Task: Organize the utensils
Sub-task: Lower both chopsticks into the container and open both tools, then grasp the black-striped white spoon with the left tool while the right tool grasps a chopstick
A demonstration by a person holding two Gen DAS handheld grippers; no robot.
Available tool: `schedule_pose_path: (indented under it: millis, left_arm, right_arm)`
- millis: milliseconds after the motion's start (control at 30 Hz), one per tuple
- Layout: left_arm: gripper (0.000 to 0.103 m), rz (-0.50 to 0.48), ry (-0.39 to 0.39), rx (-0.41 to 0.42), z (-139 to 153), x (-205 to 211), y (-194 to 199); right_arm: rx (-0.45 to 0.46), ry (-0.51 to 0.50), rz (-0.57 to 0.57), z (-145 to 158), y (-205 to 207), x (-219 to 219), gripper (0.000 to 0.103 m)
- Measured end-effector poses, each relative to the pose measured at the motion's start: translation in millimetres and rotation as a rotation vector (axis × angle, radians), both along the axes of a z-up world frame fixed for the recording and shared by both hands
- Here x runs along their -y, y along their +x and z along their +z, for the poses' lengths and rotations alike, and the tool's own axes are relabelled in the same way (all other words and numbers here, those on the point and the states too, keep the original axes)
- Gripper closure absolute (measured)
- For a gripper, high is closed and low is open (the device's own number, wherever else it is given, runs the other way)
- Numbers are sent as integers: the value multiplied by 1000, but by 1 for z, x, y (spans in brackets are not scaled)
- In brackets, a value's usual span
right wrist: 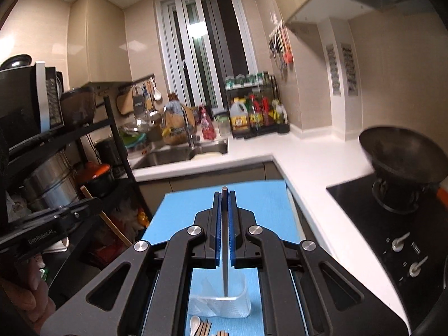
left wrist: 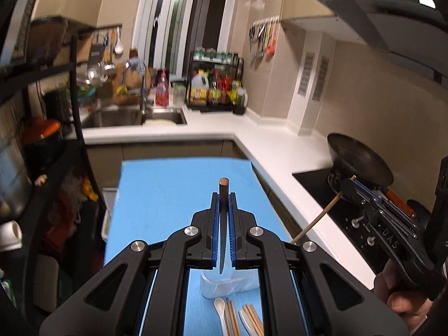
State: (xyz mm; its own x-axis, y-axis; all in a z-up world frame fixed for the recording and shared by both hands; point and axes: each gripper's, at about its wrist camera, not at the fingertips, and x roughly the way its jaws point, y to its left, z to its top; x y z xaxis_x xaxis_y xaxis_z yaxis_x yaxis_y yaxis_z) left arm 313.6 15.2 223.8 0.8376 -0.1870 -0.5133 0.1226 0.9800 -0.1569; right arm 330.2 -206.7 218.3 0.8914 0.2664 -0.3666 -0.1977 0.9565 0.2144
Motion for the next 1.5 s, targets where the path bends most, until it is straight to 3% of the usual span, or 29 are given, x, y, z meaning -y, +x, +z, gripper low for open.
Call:
schedule_pose_path:
  millis: [67,100,133,200,400,467,500,533,600,700,900,1033,1233,1500]
  left_arm:
    - [97,-27,-8,-38,-17,-2,10]
    - [95,-45,-16,-58,-23,-3,13]
    - [82,-52,-25,-64,-26,-6,12]
    - [62,-41,-27,-30,-23,-14,2]
    - [62,28,-13,87,-18,-34,-50]
    - [67,46,-10,99,-25,-37,-67]
    - [75,51,-12,99,-30,-38,-74]
    - [84,55,-16,100,-36,-39,-82]
    - [91,57,-15,100,-51,-38,-101]
    - [93,57,8,82,-80,-30,-126]
    - [93,47,25,18,-135,-14,-157]
    - [93,50,18,-15,-166,-11,-169]
    - [93,7,29,11,-192,-3,-182]
    - [93,-14,-3,-47,-234,5,-178]
  right_arm:
    - [-33,-9,11,-12,4,-3,89]
    - [-61,-21,26,-17,6,-5,71]
    - [-69,-29,29,-19,5,-6,57]
    - [-56,-59,12,-19,-3,-5,56]
    - [-42,-55,-9,-26,-47,15,56]
    - [-36,-47,-20,-33,-66,22,56]
    - [-20,-37,-44,-38,-81,26,56]
    - [0,-27,-65,-42,-94,30,56]
    - [23,-28,-103,-55,-121,33,59]
    - [12,-15,-106,-77,-151,37,69]
    - [-107,-30,-100,-127,-180,43,83]
    - [-168,-47,-63,-164,-192,36,84]
    - [-232,-181,-16,-210,-197,10,95]
    - [-361,-213,96,-249,-183,-18,97]
